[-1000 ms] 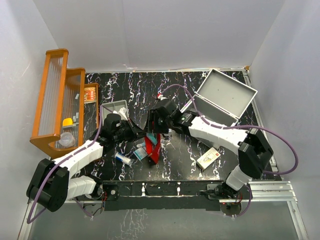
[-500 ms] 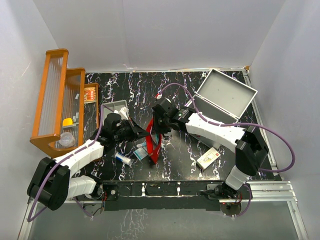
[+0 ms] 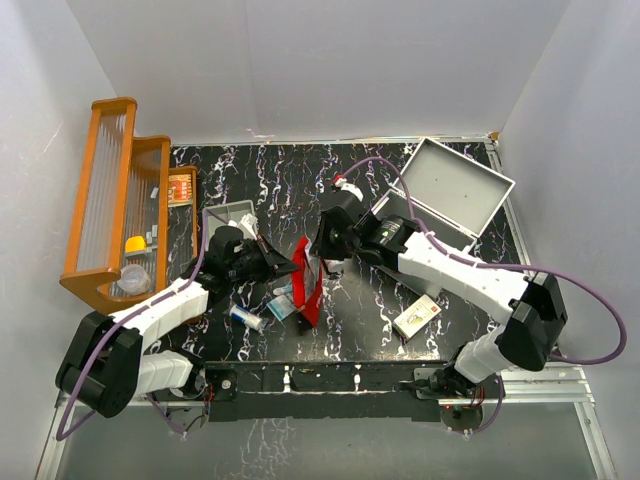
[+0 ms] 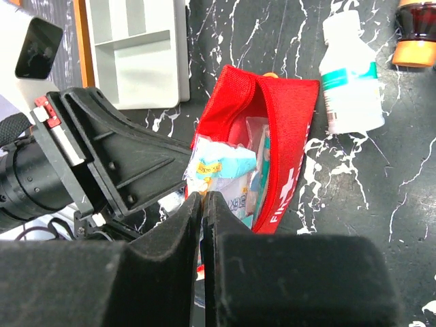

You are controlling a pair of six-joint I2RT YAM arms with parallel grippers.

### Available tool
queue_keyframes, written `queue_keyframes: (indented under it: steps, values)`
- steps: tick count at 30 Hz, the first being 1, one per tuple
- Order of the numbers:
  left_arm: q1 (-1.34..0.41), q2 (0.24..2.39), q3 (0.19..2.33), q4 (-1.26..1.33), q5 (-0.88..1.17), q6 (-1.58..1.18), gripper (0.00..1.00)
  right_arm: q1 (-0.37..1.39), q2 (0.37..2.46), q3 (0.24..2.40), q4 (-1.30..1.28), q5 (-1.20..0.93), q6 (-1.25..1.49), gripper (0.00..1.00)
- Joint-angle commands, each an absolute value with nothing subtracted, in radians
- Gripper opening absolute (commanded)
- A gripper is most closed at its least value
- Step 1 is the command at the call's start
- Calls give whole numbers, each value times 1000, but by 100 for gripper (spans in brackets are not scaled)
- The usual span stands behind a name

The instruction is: Organize the medicine kit

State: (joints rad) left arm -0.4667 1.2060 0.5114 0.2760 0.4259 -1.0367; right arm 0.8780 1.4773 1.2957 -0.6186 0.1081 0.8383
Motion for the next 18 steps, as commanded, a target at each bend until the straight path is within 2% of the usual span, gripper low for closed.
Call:
queue_keyframes:
  steps: [1, 18]
  values:
    - [-469, 1209, 544, 296, 429, -1043, 0, 885, 1476, 1268, -559, 159, 894, 0]
    - [-469, 1214, 537, 308, 423, -1063, 0, 892, 1543, 1307, -673, 328, 1013, 0]
